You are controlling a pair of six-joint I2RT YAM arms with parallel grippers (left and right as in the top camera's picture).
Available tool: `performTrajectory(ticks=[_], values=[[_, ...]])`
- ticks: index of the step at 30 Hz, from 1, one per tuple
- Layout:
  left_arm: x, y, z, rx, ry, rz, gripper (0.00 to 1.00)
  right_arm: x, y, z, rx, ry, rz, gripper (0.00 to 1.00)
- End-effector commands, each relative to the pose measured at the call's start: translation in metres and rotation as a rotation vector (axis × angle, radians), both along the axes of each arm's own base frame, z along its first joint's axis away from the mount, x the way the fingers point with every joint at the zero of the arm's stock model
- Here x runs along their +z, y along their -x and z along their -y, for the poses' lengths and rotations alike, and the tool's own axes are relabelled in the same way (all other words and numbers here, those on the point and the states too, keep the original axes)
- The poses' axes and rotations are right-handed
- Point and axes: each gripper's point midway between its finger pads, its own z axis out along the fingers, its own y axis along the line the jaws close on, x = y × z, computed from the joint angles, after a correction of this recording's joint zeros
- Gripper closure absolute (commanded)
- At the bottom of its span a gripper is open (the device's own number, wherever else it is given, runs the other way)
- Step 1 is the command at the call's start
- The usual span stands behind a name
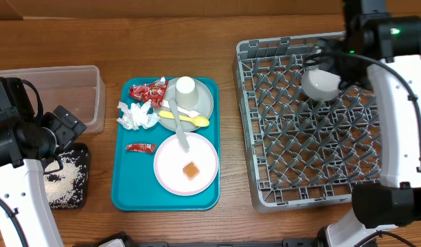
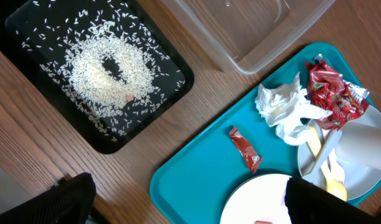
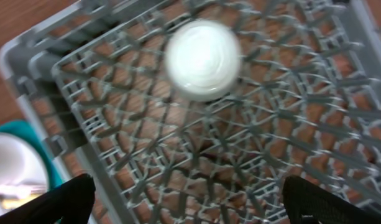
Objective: Sort waste into correct bins and load items into the dishwasher rack
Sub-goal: 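Open the right gripper and raise it off the bowl, then move the left gripper toward the white plate on the teal tray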
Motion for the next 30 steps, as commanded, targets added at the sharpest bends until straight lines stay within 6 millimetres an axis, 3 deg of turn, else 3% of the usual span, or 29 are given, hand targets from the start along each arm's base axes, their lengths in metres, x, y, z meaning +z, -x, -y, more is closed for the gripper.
performTrajectory(ticks=[1,6,11,12,15,20,25,30], values=[[0.004,-0.001,-0.001,0.016,0.004,0.015,0.00,0.005,0.003,0.035,-0.096,0.028,0.014,0.00],[0.004,-0.001,-0.001,0.016,0.004,0.015,0.00,0.006,0.003,0.060,-0.162,0.029,0.030,0.00],[0.005,-0.004,-0.001,0.015,0.005,0.030,0.00,0.006,0.003,0.061,-0.165,0.030,0.030,0.00],[0.011,-0.017,-0.004,0.029,0.001,0.091,0.00,0.006,0.003,0.061,-0.164,0.029,0.030,0.00],[0.015,-0.026,-0.001,0.029,0.024,0.137,0.00,0.006,0.003,0.061,-0.164,0.029,0.030,0.00],[0.007,-0.017,0.046,-0.061,0.267,0.110,0.00,0.006,0.003,0.061,-0.164,0.029,0.029,0.00],[-0.002,-0.001,0.067,-0.254,0.275,0.012,0.00,0.006,0.003,0.061,-0.164,0.029,0.030,0.00],[-0.029,0.019,0.100,-0.360,0.349,-0.123,0.00,0.006,0.003,0.061,-0.164,0.029,0.030,0.00]])
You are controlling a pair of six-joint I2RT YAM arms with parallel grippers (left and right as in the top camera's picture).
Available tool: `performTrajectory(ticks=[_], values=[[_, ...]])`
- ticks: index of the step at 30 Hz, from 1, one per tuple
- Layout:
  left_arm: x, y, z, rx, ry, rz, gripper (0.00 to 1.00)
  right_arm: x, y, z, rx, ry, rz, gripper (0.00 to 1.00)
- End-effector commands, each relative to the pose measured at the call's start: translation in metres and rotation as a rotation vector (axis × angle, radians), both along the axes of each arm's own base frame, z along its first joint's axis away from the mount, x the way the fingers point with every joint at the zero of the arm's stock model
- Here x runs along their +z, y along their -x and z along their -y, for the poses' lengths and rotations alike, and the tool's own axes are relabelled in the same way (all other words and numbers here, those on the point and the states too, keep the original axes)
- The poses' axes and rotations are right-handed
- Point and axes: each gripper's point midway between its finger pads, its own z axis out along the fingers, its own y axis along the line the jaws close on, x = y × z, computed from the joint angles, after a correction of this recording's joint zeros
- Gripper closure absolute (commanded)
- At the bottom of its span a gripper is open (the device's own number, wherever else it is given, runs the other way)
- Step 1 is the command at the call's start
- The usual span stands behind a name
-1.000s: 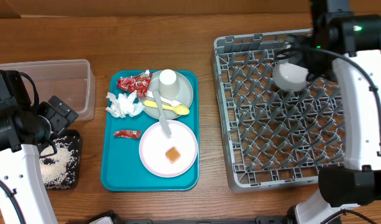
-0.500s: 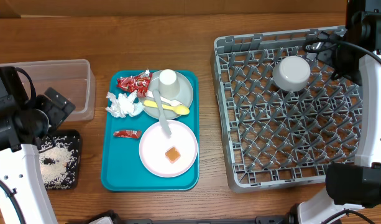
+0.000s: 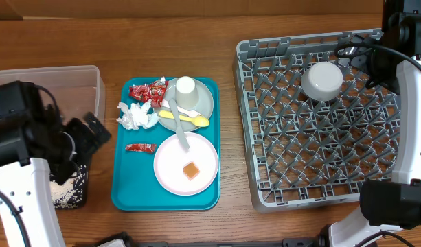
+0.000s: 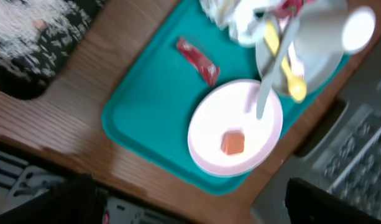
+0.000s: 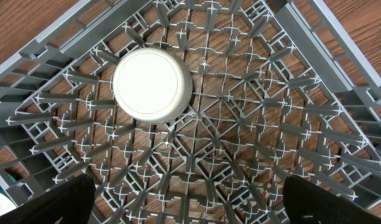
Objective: Sort waste into correct bins and load items into the dishwasher rack
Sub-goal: 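Move the left gripper toward the white plate on the teal tray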
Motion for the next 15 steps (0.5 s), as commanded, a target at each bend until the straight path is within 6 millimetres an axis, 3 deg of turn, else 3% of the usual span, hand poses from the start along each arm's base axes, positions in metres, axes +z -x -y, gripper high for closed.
performTrajectory(ticks=[1,7,11,15], values=[[-0.023,0.006,0.030,-0.143,0.068,-0.058,0.00,0.005,0.000,0.001,-0.007,0.009,0.017,0.00],[-0.055,-0.006,0.037,-0.206,0.038,-0.070,0.00,0.005,0.000,0.001,-0.007,0.009,0.017,0.00],[-0.066,-0.004,0.047,-0.209,0.103,-0.100,0.00,0.005,0.000,0.001,-0.007,0.009,0.017,0.00],[-0.092,0.006,0.059,-0.289,0.102,-0.143,0.00,0.005,0.000,0.001,-0.007,0.009,0.017,0.00]])
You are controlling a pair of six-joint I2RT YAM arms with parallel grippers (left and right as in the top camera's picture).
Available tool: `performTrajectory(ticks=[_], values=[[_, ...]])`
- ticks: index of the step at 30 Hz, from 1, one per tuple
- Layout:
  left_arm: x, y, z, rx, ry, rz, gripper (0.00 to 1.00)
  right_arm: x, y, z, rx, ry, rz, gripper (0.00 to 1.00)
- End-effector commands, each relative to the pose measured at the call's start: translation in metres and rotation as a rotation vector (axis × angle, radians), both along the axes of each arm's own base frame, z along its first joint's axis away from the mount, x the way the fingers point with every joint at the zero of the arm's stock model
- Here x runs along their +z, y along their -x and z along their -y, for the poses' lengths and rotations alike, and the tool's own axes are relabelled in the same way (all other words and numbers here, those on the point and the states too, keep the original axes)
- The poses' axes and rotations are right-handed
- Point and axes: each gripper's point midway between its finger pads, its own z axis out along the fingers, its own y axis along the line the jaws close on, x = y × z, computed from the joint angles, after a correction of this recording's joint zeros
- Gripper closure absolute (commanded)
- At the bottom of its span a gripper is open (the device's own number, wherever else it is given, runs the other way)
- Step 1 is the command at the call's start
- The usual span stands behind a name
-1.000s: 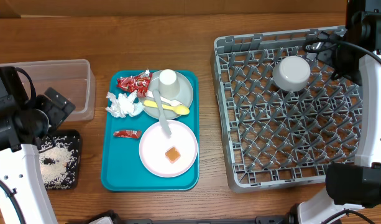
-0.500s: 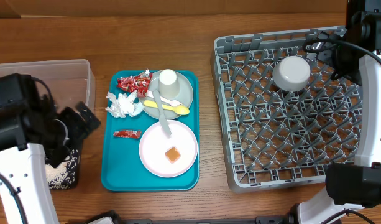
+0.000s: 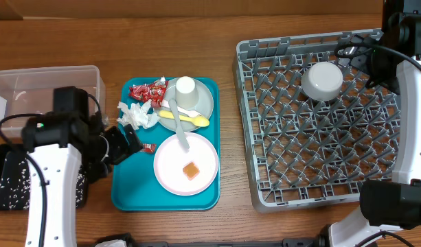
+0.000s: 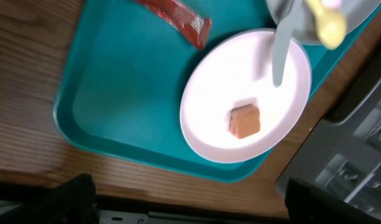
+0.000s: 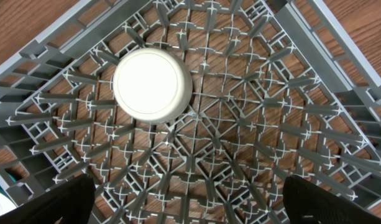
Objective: Sort waste into correct bins and load items into the dishwasher rack
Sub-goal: 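Move the left gripper toward the white plate on the teal tray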
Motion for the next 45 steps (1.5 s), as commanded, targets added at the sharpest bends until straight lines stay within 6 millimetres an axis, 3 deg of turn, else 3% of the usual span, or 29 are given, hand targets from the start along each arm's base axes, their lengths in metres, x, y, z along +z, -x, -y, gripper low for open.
performTrajectory(ticks=[1,7,12,19,22,27,35,41,45], values=[[-0.033,0.015,0.025,-0.127,0.033,-0.058,0.00,0.005,0.000,0.001,-0.006,0.010,0.016,0.00],[-0.078,0.023,0.051,-0.149,0.013,-0.082,0.00,0.005,0.000,0.001,-0.006,0.010,0.016,0.00],[-0.106,0.031,0.044,-0.137,-0.138,-0.131,0.00,0.005,0.000,0.001,-0.006,0.010,0.016,0.00],[-0.121,0.018,0.038,-0.173,-0.250,-0.115,0.04,0.005,0.000,0.001,-0.006,0.010,0.016,0.00],[-0.131,0.018,0.038,-0.177,-0.256,-0.150,0.16,0.005,0.000,0.001,-0.006,0.010,0.016,0.00],[-0.148,0.018,0.038,-0.191,-0.264,-0.201,0.25,0.005,0.000,0.001,-0.006,0.010,0.016,0.00],[-0.166,0.013,0.039,-0.202,-0.265,-0.228,0.54,0.005,0.000,0.001,-0.006,0.010,0.016,0.00],[-0.167,0.013,0.039,-0.210,-0.269,-0.232,0.55,0.005,0.000,0.001,-0.006,0.010,0.017,0.00],[-0.167,0.015,0.038,-0.218,-0.270,-0.239,0.50,0.005,0.000,0.001,-0.006,0.010,0.016,0.00]])
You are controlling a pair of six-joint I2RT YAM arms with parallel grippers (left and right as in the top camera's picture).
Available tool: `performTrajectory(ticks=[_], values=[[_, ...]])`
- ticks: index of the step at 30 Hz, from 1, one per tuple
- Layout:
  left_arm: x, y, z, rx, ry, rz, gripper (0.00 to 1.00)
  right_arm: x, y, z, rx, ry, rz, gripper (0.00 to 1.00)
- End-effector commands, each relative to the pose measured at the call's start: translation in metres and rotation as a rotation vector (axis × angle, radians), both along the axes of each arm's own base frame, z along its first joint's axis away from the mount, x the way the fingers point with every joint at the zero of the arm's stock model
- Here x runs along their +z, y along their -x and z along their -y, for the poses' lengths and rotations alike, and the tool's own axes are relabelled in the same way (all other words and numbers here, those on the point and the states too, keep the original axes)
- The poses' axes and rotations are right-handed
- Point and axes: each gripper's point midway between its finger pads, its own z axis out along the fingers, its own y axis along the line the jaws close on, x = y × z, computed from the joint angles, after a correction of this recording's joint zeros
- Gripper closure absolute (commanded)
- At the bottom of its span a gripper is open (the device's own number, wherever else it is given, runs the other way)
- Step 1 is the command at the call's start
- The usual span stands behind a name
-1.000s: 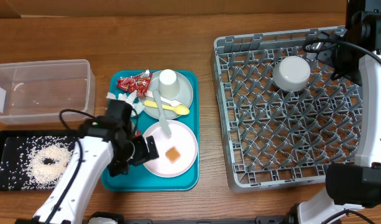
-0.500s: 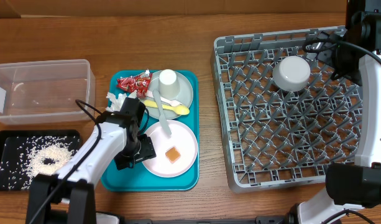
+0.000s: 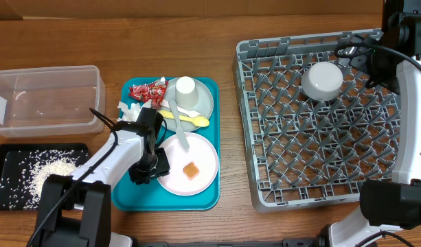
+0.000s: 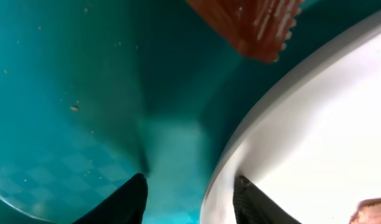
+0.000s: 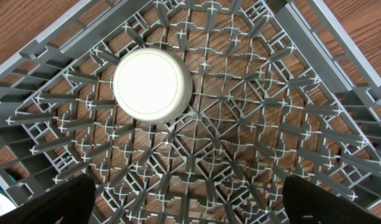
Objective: Sort waste into correct bins and load items into the dishwasher rack
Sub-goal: 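Move the left gripper toward the white plate on the teal tray, then grasp the white plate's rim with the left gripper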
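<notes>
A white plate (image 3: 176,175) with a brown food cube (image 3: 190,171) lies at the front of the teal tray (image 3: 128,195). My left gripper (image 4: 189,186) is down at tray level. One finger (image 4: 131,202) is over the tray floor and the other finger (image 4: 249,202) is over the plate, with the plate's rim (image 4: 227,174) between them. It is open, with a teal gap left of the rim. A red wrapper (image 4: 246,25) lies just beyond. My right gripper (image 5: 190,205) hangs open above the grey rack (image 3: 320,137), where a white bowl (image 5: 153,85) sits upside down.
On the tray's back half are a grey plate (image 3: 203,103) carrying a white cup (image 3: 185,89), a yellow spoon (image 3: 189,120), a grey utensil (image 3: 177,130), crumpled tissue (image 3: 131,110) and another red wrapper (image 3: 147,91). A clear bin (image 3: 45,96) and a black tray of rice (image 3: 31,175) stand to the left.
My left gripper was high over the tray's left side with its fingers wide apart. It is now low on the tray, fingers closer together astride the white plate's left rim. The right arm has not moved.
At first my left gripper was over the black rice tray and my right was close above the bowl in the rack. Then the right was higher, at the rack's far right, where it stays. The left was over the table between rice and tray, then over the teal tray, now at the plate's rim.
</notes>
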Motion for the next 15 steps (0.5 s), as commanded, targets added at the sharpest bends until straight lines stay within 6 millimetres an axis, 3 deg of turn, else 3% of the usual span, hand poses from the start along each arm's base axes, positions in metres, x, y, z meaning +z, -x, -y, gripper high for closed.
performTrajectory(ticks=[1,5,8,15], values=[[-0.003,0.005,-0.002,-0.025,-0.018,-0.022,0.52,0.005,0.000,0.001,-0.006,0.010,0.017,0.00],[-0.001,0.009,-0.005,-0.023,-0.032,-0.042,0.59,0.005,0.000,0.001,-0.006,0.010,0.017,0.00],[0.008,0.009,-0.006,-0.022,-0.039,-0.058,0.54,0.005,0.000,0.001,-0.006,0.010,0.017,0.00],[0.055,-0.008,-0.011,0.004,-0.091,-0.030,0.48,0.005,0.000,0.001,-0.006,0.010,0.017,0.00]])
